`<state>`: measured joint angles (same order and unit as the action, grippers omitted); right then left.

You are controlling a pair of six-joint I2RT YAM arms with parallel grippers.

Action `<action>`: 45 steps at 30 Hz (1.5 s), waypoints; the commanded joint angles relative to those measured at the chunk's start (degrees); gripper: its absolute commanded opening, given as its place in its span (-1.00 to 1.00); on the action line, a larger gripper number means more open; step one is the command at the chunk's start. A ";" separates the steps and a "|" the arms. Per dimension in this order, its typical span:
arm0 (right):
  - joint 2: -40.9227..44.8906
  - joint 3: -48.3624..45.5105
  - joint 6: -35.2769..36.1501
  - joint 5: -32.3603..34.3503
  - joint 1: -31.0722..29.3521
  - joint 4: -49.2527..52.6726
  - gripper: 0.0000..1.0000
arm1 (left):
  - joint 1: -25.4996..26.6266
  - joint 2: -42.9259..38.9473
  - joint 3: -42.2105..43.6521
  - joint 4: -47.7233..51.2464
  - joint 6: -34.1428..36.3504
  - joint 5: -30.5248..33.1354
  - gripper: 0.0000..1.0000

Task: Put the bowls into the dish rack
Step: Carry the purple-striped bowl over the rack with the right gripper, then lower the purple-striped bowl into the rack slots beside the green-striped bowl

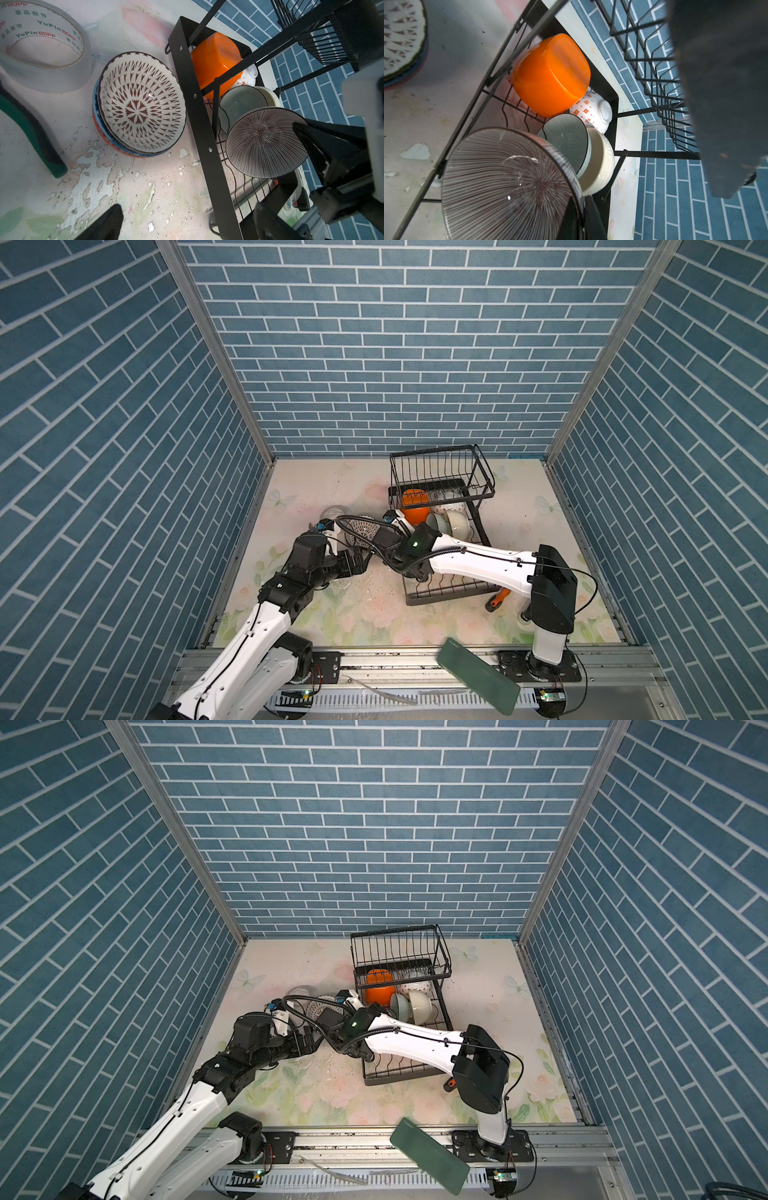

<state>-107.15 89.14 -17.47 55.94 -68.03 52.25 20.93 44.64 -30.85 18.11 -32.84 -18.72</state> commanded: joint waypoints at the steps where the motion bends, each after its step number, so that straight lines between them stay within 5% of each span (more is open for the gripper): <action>1: -0.81 -0.90 0.23 4.37 0.61 -0.76 -1.00 | -0.01 0.18 0.62 -0.44 -0.16 0.32 0.99; 45: -9.93 -2.39 10.17 14.21 4.64 -15.14 -1.00 | -0.24 1.70 2.25 -2.38 0.01 -0.06 0.99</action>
<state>-116.60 87.64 -8.40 65.67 -63.72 38.61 20.91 46.87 -29.58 16.10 -33.01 -18.74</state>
